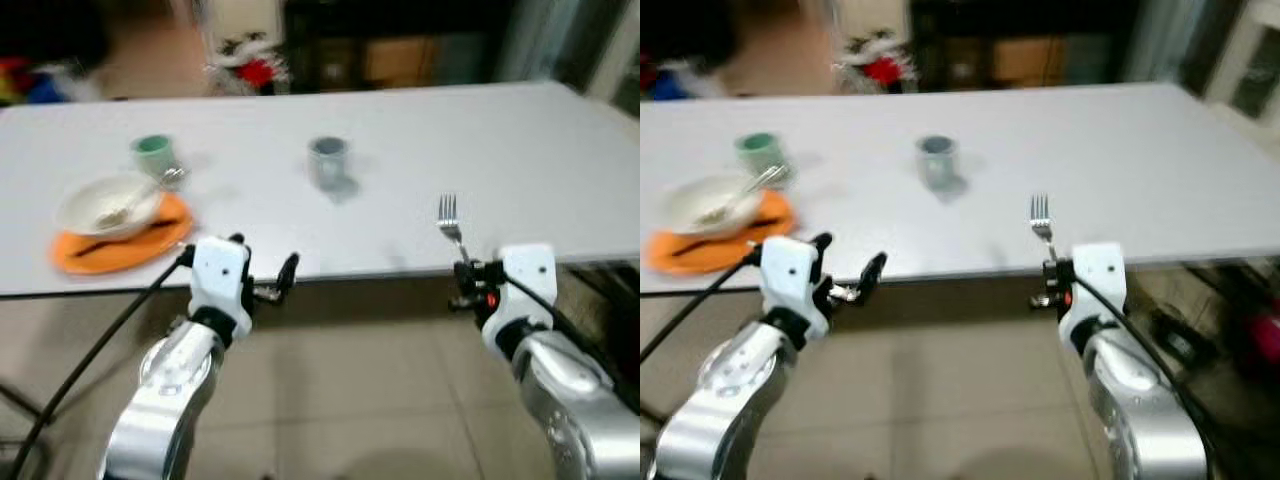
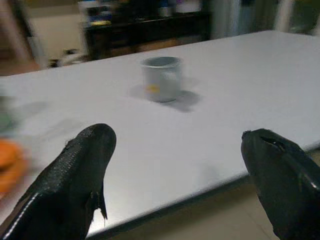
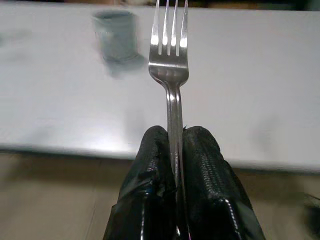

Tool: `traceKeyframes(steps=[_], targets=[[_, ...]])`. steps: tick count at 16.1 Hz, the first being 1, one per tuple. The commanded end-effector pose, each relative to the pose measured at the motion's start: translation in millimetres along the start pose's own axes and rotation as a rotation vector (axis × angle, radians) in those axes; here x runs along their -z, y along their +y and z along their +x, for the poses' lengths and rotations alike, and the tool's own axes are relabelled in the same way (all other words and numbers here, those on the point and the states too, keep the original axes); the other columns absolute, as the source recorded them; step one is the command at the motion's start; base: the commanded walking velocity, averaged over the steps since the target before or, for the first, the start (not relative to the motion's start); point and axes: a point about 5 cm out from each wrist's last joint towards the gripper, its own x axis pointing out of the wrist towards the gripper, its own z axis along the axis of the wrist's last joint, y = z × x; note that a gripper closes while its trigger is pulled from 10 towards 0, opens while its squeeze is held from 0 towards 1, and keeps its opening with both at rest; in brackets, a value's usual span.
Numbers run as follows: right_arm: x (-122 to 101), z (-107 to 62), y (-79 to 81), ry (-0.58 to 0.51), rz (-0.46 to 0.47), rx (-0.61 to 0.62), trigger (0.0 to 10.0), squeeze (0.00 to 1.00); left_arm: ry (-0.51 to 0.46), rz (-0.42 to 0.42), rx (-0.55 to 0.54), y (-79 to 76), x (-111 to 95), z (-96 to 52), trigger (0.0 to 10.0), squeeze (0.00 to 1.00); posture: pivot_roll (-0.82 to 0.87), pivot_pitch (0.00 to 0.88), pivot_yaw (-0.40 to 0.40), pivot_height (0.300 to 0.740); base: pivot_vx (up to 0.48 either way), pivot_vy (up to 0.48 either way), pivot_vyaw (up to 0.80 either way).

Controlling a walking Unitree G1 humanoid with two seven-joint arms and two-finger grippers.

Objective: Setting the table

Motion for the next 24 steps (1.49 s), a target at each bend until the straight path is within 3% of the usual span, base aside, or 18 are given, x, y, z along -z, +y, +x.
traceKeyframes(steps=[1, 7, 12, 16, 19, 22, 24], targets=[[-3, 1.4, 6.6, -0.012, 0.049, -0.021, 10.0, 0.0, 0.007, 0.019, -0.036, 10.3, -1, -3.3, 10.0, 0.0, 0.08, 0.0, 0.031, 0.74, 0.352, 0.0, 0.0], [4, 0.9, 7.2, 0.027, 0.073, -0.005, 10.0, 0.0, 0.018, 0.028, -0.011, 8.7, 1, -3.4, 10.0, 0.0, 0.08, 0.0, 0.048, 0.74, 0.347, 0.0, 0.0], [9, 2.4, 5.5, 0.098, 0.03, -0.017, 10.0, 0.0, 0.017, 0.023, 0.021, 2.2, 1, 0.2, 10.0, 0.0, 0.07, 0.0, 0.055, 0.74, 0.324, 0.0, 0.0], [14, 6.6, 12.7, 0.143, 0.062, -0.047, 10.0, 0.0, 0.022, 0.037, 0.029, 1.4, 2, 2.5, 10.0, 0.0, 0.06, 0.0, 0.063, 0.74, 0.0, 0.0, 0.0], [12, 25.3, 19.0, 0.183, 0.049, -0.074, 10.0, 0.0, 0.032, 0.043, 0.094, -3.7, 2, 4.3, 10.0, 0.0, 0.06, 0.0, 0.07, 0.74, 0.0, 0.0, 0.0], [16, 55.8, 22.9, 0.275, 0.058, -0.057, 10.0, 0.0, 0.041, 0.056, 0.255, -13.9, 1, 1.2, 10.0, 0.0, 0.07, 0.0, 0.072, 0.74, 0.0, 0.0, 0.0], [18, 72.9, 28.3, 0.306, 0.053, -0.05, 10.0, 0.0, 0.052, 0.05, 0.291, -14.3, 1, 0.5, 10.0, 0.0, 0.07, 0.0, 0.073, 0.74, 0.0, 0.0, 0.0]])
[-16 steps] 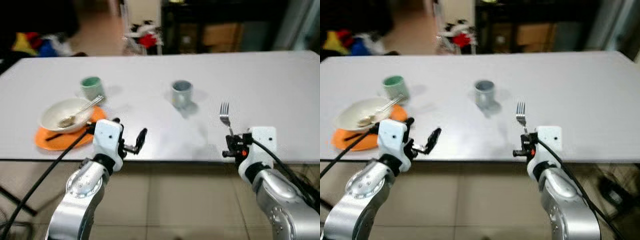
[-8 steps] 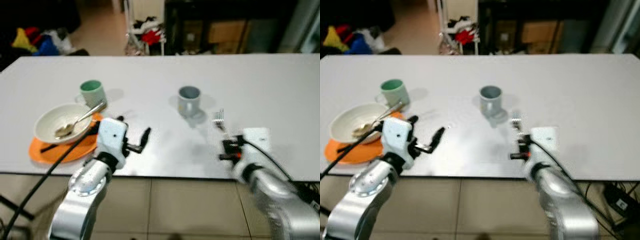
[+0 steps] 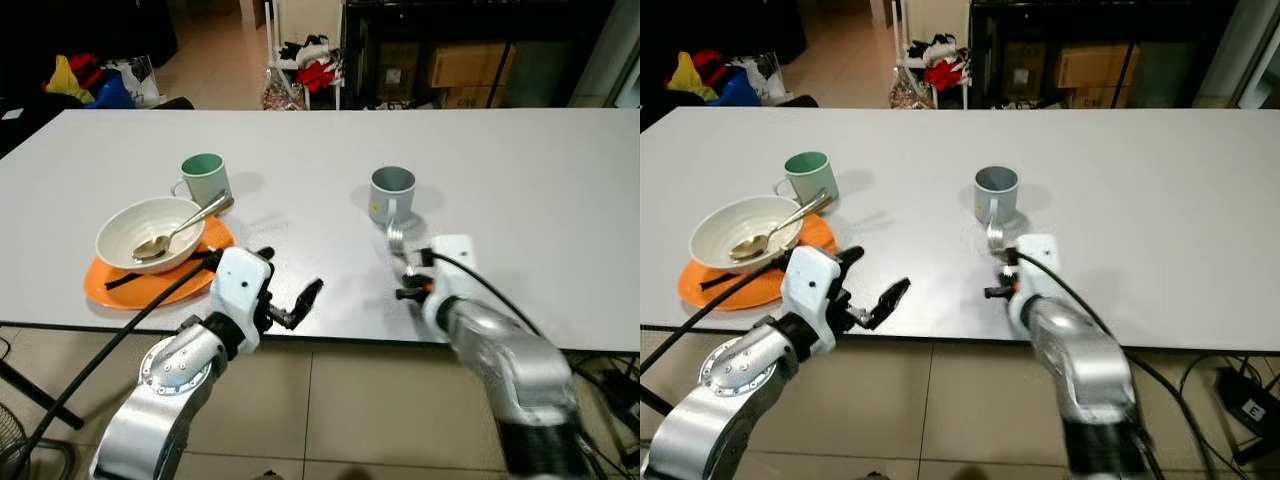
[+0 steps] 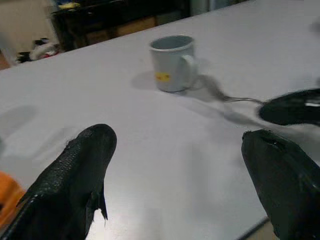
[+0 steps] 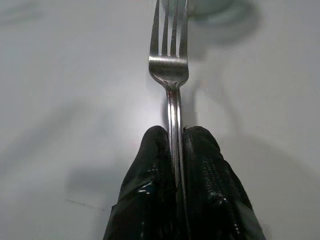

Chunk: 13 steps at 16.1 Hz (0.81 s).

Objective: Setting the table

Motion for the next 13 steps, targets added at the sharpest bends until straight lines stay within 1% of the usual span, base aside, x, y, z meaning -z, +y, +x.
traceKeyframes(steps=[1, 2, 3, 5, 6, 7, 9, 11, 13], targets=[[-7, 9.2, 3.6, -0.009, 0.0, 0.004, 10.0, 0.0, -0.004, 0.005, 0.03, 0.0, -5, -1.4, 10.0, 0.0, 0.08, 0.0, 0.073, 0.74, 0.0, 0.0, 0.0], [-9, 12.7, 4.9, -0.004, 0.002, 0.004, 10.0, 0.0, -0.002, 0.004, 0.046, -0.9, -5, -2.6, 10.0, 0.0, 0.08, 0.0, 0.073, 0.74, 0.0, 0.0, 0.0], [-13, 20.1, 8.9, 0.004, 0.001, 0.001, 10.0, 0.0, 0.005, -0.001, 0.097, -4.3, -4, -6.1, 10.0, 0.0, 0.08, 0.0, 0.072, 0.74, 0.0, 0.0, 0.0], [-14, 24.3, 11.4, 0.01, 0.005, 0.004, 10.0, 0.0, 0.019, -0.009, 0.144, -7.8, -3, -8.5, 10.0, 0.0, 0.08, 0.0, 0.072, 0.74, 0.0, 0.0, 0.0], [-16, 29.8, 13.4, 0.011, 0.014, 0.016, 10.0, 0.0, 0.053, -0.009, 0.213, -12.1, 0, -10.5, 10.0, 0.0, 0.08, 0.0, 0.072, 0.74, 0.0, 0.0, 0.0], [-16, 33.7, 13.4, 0.017, 0.02, 0.036, 10.0, 0.0, 0.073, -0.008, 0.254, -15.4, 2, -12.8, 10.0, 0.0, 0.09, 0.0, 0.076, 0.74, 0.0, 0.0, 0.0], [-16, 38.9, 13.7, 0.035, 0.049, 0.045, 10.0, 0.0, 0.092, -0.013, 0.285, -17.5, 3, -15.9, 10.0, 0.0, 0.09, 0.0, 0.079, 0.74, 0.0, 0.0, 0.0], [-14, 38.9, 15.1, 0.049, 0.077, 0.046, 10.0, 0.0, 0.096, -0.013, 0.288, -17.3, 3, -16.9, 10.0, 0.0, 0.09, 0.0, 0.08, 0.74, 0.0, 0.0, 0.0], [-8, 39.3, 22.7, 0.075, 0.084, 0.016, 10.0, 0.0, 0.104, -0.011, 0.296, -16.7, 3, -16.5, 10.0, 0.0, 0.09, 0.0, 0.082, 0.74, 0.0, 0.0, 0.0]])
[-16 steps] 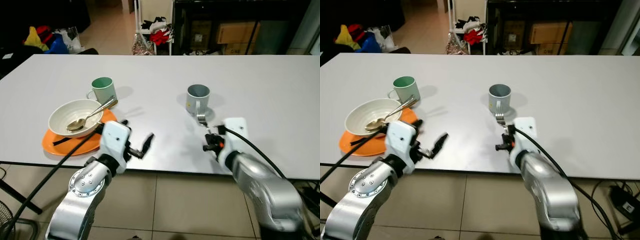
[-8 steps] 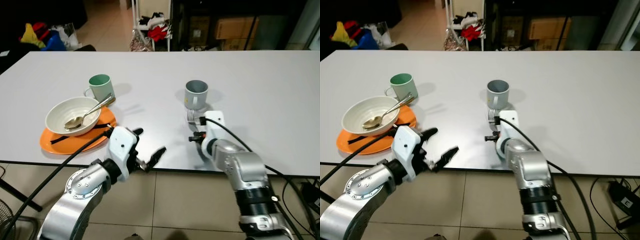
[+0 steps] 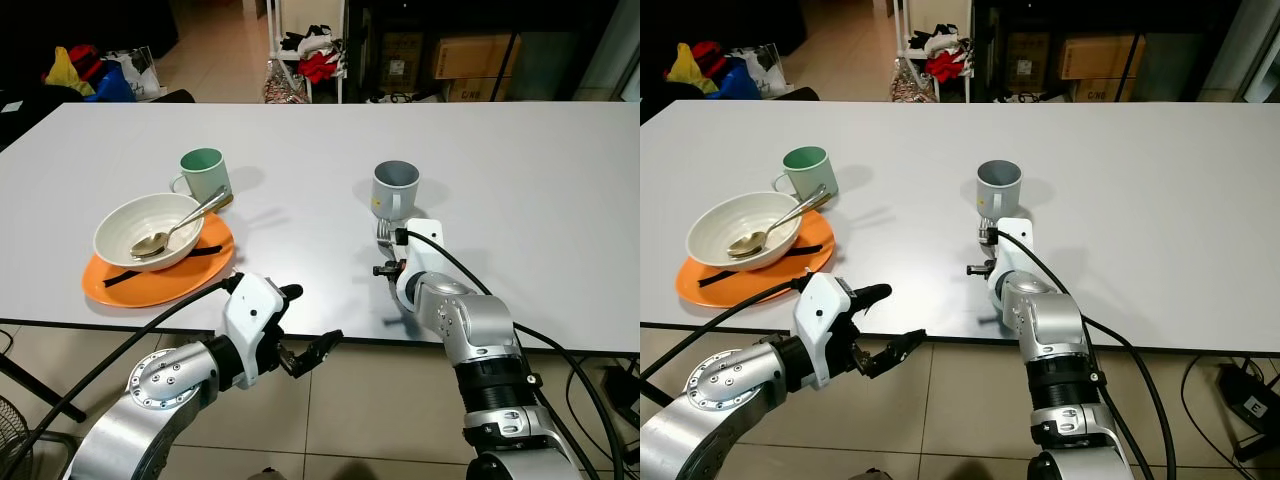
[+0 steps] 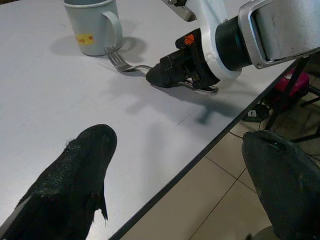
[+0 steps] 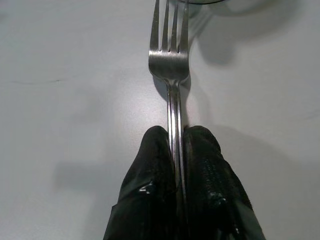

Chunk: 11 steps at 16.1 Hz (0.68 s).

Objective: Setting the table

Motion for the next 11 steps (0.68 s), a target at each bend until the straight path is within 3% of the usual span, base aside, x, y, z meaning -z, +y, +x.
traceKeyframes(steps=[1, 6, 7, 9, 11], targets=[[7.4, 2.3, 5.0, 0.044, 0.02, -0.02, 10.0, 0.0, 0.0, 0.013, 0.014, -0.3, -3.7, -0.6, 10.0, 0.0, 0.09, 0.0, 0.084, 0.74, 0.0, 0.0, 0.0], [10.7, 2.2, 2.6, 0.072, 0.015, -0.026, 10.0, 0.0, -0.002, 0.012, 0.015, -1.8, -4.3, -0.7, 10.0, 0.0, 0.09, 0.0, 0.077, 0.74, 0.0, 0.0, 0.0], [11.3, 1.9, 1.2, 0.077, 0.014, -0.025, 10.0, 0.78, -0.003, 0.01, 0.016, -2.9, -4.1, -0.8, 10.0, 0.0, 0.08, 0.0, 0.073, 0.74, 0.0, 0.0, 0.0], [11.8, 1.8, 0.7, 0.083, 0.01, -0.024, 10.0, 1.0, -0.003, 0.008, 0.015, -3.4, -4.0, -0.8, 10.0, 0.0, 0.08, 0.0, 0.072, 0.74, 0.0, 0.0, 0.0], [12.3, 1.8, 0.0, 0.088, 0.012, -0.028, 10.0, 1.0, -0.006, 0.008, 0.014, -3.7, -4.2, -0.2, 10.0, 0.0, 0.08, 0.0, 0.072, 0.74, 0.0, 0.0, 0.0]])
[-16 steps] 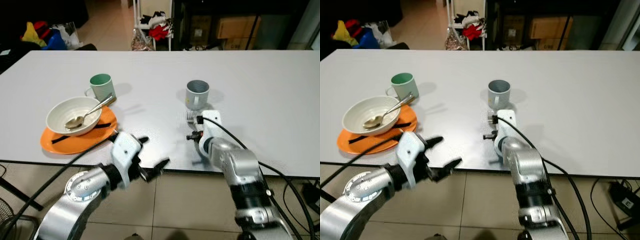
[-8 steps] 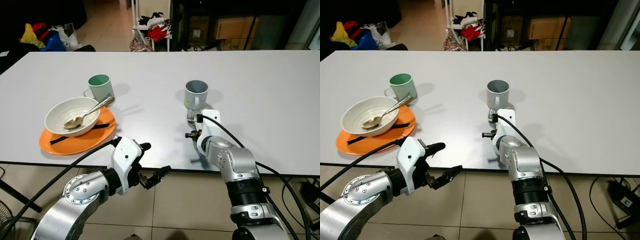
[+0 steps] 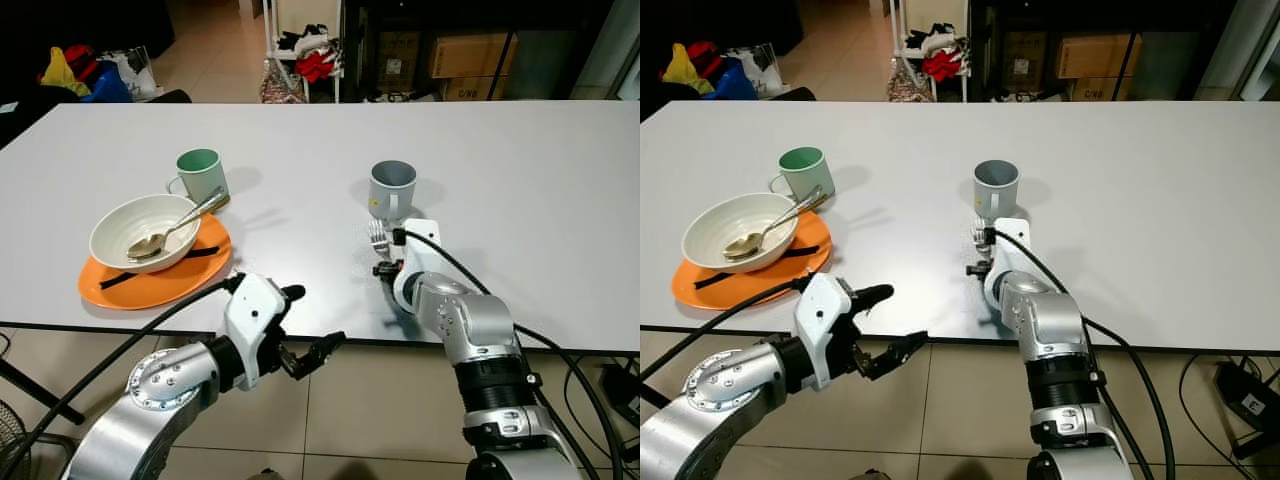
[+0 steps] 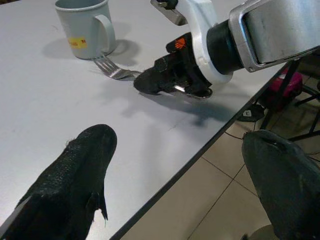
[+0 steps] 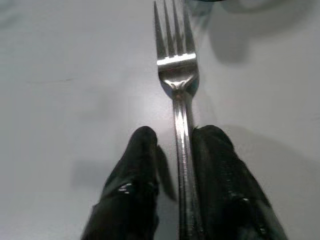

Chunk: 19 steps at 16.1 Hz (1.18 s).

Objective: Setting the table

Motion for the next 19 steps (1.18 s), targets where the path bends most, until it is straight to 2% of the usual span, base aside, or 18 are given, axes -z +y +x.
traceKeyframes(steps=[1, 4, 5, 6, 7, 8, 11, 14, 15, 17, 18, 19], targets=[[9, 1.5, -1.7, 0.058, 0.012, 0.001, 10.0, 1.0, -0.002, 0.008, -0.004, 0.3, -2, -0.5, 10.0, 0.0, 0.08, 0.0, 0.072, 0.74, 0.0, 0.0, 0.0], [-20, -20.7, -2.0, -0.097, -0.062, -0.036, 10.0, 1.0, -0.052, -0.035, -0.034, 3.8, -8, -1.8, 10.0, 0.0, 0.09, 0.0, 0.069, 0.74, 0.0, 0.0, 0.0], [-40, -42.9, 0.9, -0.215, -0.107, -0.097, 10.0, 1.0, -0.089, -0.067, -0.063, 7.4, -12, -3.7, 10.0, 0.0, 0.09, 0.0, 0.066, 0.74, 0.0, 0.0, 0.0], [-56, -62.8, -0.5, -0.331, -0.11, -0.14, 10.0, 1.0, -0.106, -0.075, -0.084, 9.2, -15, -5.5, 10.0, 0.0, 0.09, 0.0, 0.066, 0.74, 0.0, 0.0, 0.0], [-61, -72.8, -2.6, -0.382, -0.115, -0.156, 10.0, 1.0, -0.117, -0.079, -0.096, 10.0, -16, -6.2, 10.0, 0.0, 0.09, 0.0, 0.066, 0.74, 0.0, 0.0, 0.0], [-64, -91.1, -11.4, -0.443, -0.125, -0.162, 10.0, 1.0, -0.129, -0.079, -0.12, 10.5, -17, -7.6, 10.0, 0.0, 0.1, 0.0, 0.066, 0.74, 0.0, 0.0, 0.0], [-41, -102.8, -18.7, -0.429, -0.136, -0.132, 10.0, 1.0, -0.12, -0.072, -0.146, 11.5, -15, -6.8, 10.0, 0.0, 0.09, 0.0, 0.076, 0.74, 0.0, 0.0, 0.0], [-20, -121.0, -20.8, -0.485, -0.11, -0.113, 10.0, 1.0, -0.136, -0.061, -0.272, 19.9, -14, -7.4, 10.0, 0.0, 0.09, 0.0, 0.077, 0.74, 0.0, 0.0, 0.0], [-9, -128.2, -27.5, -0.497, -0.101, -0.086, 10.0, 1.0, -0.133, -0.052, -0.342, 21.9, -13, -9.5, 10.0, 0.0, 0.08, 0.0, 0.078, 0.74, 0.0, 0.0, 0.8], [2, -135.3, -37.9, -0.518, -0.086, -0.045, 10.0, 1.0, -0.126, -0.024, -0.38, 20.7, -11, -11.1, 10.0, 0.0, 0.08, 0.0, 0.086, 0.74, 0.0, 0.0, 0.8], [12, -140.4, -56.6, -0.528, -0.043, 0.072, 10.0, 1.0, -0.143, -0.02, -0.405, 19.5, -11, -12.0, 10.0, 0.0, 0.07, 0.0, 0.091, 0.74, 0.0, 0.0, 0.0], [19, -143.4, -67.3, -0.521, -0.041, 0.152, 10.0, 1.0, -0.147, -0.019, -0.418, 19.1, -11, -12.1, 10.0, 0.0, 0.07, 0.0, 0.093, 0.74, 0.0, 0.0, 0.0]])
